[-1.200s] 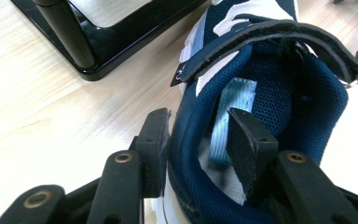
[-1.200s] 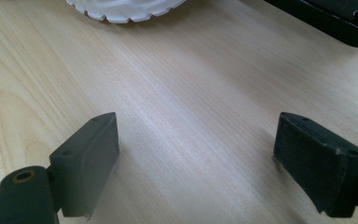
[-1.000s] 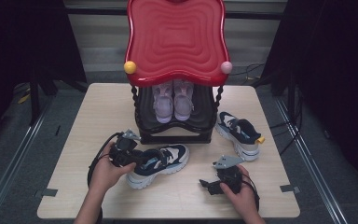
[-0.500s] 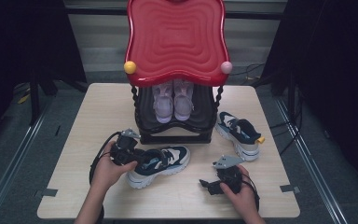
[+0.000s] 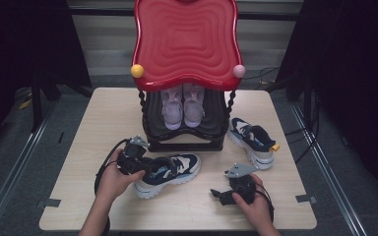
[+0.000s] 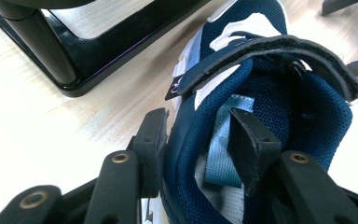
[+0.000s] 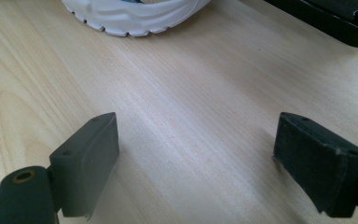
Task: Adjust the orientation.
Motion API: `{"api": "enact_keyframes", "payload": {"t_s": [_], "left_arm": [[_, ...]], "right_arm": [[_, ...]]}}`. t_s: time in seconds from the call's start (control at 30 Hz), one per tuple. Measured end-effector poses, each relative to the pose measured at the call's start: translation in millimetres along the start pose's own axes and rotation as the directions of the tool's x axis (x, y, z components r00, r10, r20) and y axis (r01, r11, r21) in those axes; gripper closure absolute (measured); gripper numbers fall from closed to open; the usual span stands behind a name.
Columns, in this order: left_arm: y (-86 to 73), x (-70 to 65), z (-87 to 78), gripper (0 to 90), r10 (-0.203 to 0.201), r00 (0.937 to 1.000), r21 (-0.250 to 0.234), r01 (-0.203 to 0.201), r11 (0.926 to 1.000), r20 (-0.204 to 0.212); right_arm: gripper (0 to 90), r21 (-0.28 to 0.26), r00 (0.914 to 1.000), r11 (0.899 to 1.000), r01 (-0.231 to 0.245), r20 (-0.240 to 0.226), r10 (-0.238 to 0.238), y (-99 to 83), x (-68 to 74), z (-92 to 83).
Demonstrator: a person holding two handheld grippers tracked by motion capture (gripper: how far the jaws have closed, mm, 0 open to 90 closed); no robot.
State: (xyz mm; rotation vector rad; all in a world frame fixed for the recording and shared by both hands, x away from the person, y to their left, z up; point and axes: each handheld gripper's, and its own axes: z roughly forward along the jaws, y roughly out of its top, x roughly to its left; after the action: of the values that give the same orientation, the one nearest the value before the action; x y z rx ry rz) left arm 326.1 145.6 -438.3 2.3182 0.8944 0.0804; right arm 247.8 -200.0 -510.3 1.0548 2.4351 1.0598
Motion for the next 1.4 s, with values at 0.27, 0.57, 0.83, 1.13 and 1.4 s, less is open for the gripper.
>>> {"api": "enact_keyframes", "payload": {"t_s": [0.27, 0.57, 0.83, 1.13, 1.4], "left_arm": [[-0.7, -2.1, -1.3, 70.4, 0.024, 0.9995, 0.014, -0.024, 0.9996, -0.019], [-8.5, 0.0, -10.8, 76.8, 0.02, 0.9992, 0.009, -0.02, 0.9998, -0.035], [-21.1, 7.2, -30.1, 77.2, -0.009, 0.9978, -0.004, 0.009, 1.0, -0.066], [-43.6, 20.1, -48.5, 77.2, -0.056, 0.995, -0.011, 0.056, 0.9984, -0.082], [-60.2, 32.2, -63.5, 77.2, -0.108, 0.9854, -0.027, 0.105, 0.9941, -0.132]], "right_arm": [[13.5, -0.001, 1.0, 1.0, 0.001, 0.0, -0.001, 0.0, -0.1, 0.1], [13.5, 0.0, 1.0, 1.0, 0.0, 0.0, 0.0, 0.0, 0.0, 0.0], [13.5, -0.001, 1.0, 1.0, 0.001, 0.0, -0.001, 0.0, -0.1, 0.1], [13.4, 0.003, 1.0, 1.0, -0.005, -0.002, 0.005, 0.1, 0.2, -0.1], [13.3, 0.0, 1.0, 1.0, -0.002, -0.002, 0.002, 0.2, -0.3, 0.2]]}}
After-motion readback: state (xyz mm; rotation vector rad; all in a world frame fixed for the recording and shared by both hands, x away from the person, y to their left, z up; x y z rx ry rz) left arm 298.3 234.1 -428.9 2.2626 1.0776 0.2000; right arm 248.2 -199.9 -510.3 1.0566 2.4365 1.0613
